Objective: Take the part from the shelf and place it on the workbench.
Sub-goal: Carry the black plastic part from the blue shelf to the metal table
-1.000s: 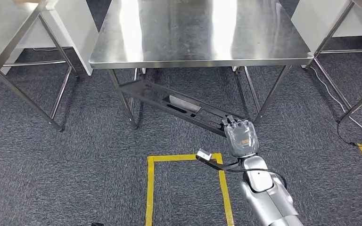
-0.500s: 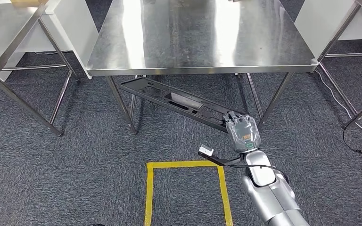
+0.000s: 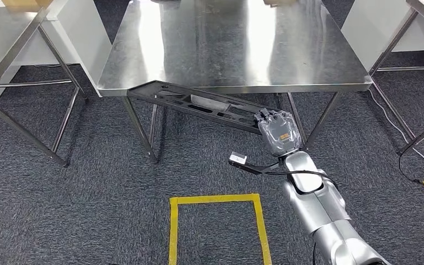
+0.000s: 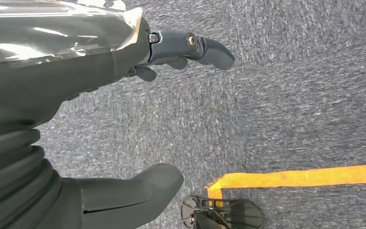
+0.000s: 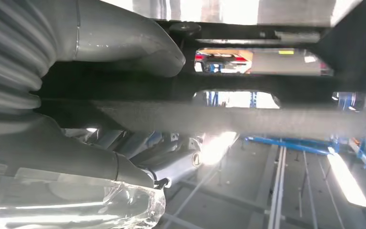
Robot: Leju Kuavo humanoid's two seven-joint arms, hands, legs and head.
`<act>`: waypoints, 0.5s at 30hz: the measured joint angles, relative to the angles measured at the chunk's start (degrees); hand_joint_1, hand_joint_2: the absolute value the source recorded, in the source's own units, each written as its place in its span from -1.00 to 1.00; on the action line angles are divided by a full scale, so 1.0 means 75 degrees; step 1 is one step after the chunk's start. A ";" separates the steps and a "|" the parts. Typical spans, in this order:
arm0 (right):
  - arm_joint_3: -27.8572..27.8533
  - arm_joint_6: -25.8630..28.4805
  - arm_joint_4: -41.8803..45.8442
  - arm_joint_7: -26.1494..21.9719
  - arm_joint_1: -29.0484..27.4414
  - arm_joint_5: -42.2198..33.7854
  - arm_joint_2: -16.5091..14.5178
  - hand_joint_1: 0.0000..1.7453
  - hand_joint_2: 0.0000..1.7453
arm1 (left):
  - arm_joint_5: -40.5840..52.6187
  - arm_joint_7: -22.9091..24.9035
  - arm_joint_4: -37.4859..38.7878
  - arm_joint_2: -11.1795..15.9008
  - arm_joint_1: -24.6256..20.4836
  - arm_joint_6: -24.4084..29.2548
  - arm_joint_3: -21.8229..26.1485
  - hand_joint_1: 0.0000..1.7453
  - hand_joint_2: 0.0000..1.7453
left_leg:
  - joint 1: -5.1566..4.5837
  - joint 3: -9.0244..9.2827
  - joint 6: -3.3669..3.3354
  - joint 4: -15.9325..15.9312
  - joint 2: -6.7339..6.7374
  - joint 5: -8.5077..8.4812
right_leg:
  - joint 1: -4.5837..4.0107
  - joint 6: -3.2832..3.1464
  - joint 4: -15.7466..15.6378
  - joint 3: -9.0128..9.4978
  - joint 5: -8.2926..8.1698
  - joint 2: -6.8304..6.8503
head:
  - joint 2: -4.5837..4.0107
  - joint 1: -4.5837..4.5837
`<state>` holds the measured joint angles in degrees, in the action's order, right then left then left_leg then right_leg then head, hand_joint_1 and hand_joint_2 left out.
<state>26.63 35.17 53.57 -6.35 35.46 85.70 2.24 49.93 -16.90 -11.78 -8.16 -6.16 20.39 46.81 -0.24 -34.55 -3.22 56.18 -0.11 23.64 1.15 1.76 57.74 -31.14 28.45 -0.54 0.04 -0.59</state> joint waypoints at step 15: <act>0.0126 0.0078 -0.0259 0.0153 0.0039 -0.0044 0.0294 1.00 1.00 | 0.0026 0.0003 -0.0001 -0.0042 0.0008 -0.0013 0.0068 -1.00 1.00 | 0.0000 0.0524 0.0201 0.0156 -0.0022 0.0717 | -0.0001 -0.0141 -0.0138 -0.0571 -0.0746 0.0037 | 0.0001 0.0041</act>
<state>27.58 35.76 51.63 -5.21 35.75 85.37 4.45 50.12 -16.87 -11.79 -8.48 -6.11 20.29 47.32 -0.24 -30.62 -1.71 57.34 -0.27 29.02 1.15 0.70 56.70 -35.42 22.85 -0.27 0.04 -0.28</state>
